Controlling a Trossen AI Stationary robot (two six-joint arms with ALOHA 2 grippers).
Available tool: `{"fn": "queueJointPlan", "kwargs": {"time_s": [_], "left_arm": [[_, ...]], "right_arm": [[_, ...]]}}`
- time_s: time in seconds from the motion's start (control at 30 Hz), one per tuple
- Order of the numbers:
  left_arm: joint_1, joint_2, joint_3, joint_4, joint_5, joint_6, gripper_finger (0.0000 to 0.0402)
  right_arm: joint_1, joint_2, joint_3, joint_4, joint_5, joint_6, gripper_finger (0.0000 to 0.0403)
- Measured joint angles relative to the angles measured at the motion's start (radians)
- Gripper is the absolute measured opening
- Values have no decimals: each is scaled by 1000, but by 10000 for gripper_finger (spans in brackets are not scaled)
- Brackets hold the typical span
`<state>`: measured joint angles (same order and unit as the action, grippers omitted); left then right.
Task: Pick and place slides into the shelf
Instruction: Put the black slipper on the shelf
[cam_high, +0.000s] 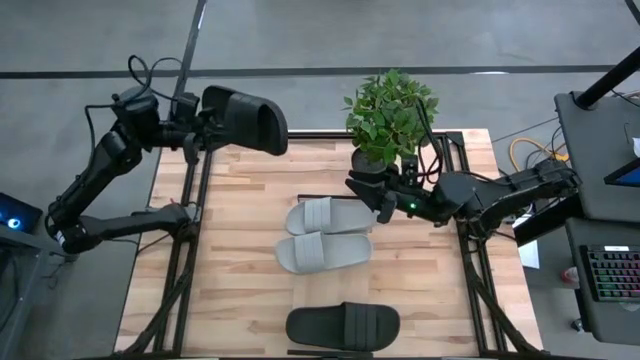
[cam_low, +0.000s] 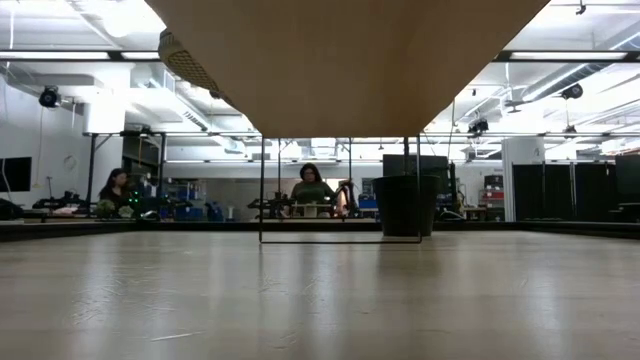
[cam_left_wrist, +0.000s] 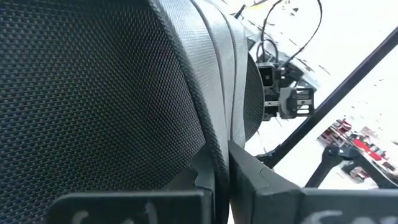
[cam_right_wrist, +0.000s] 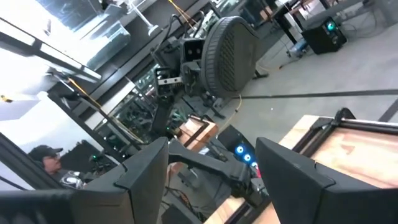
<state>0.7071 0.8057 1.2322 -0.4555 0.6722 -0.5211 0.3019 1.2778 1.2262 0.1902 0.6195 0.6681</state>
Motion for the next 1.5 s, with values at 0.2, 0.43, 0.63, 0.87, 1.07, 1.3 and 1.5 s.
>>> {"fn": "queueJointPlan", "kwargs": {"time_s": [0.2,0.43,0.63,0.87,1.07,1.3,1.5], "left_arm": [[-83,72,55,3,-2,-23,1],[-264,171,142,4,-64,21,1],[-379,274,241,-9,-180,68,1],[-430,340,343,-184,-423,136,1],[-437,361,391,-207,-488,189,1],[-482,368,427,-157,-498,241,1],[-496,344,427,-230,-552,240,1]], "right_arm": [[0,0,40,0,-2,-105,233],[0,0,114,-74,2,-246,233],[0,0,195,-268,13,-242,233],[1,10,281,-439,41,-205,233],[1,82,362,-523,39,-218,233],[2,204,494,-583,36,-239,233],[2,235,595,-681,51,-261,233]]}}
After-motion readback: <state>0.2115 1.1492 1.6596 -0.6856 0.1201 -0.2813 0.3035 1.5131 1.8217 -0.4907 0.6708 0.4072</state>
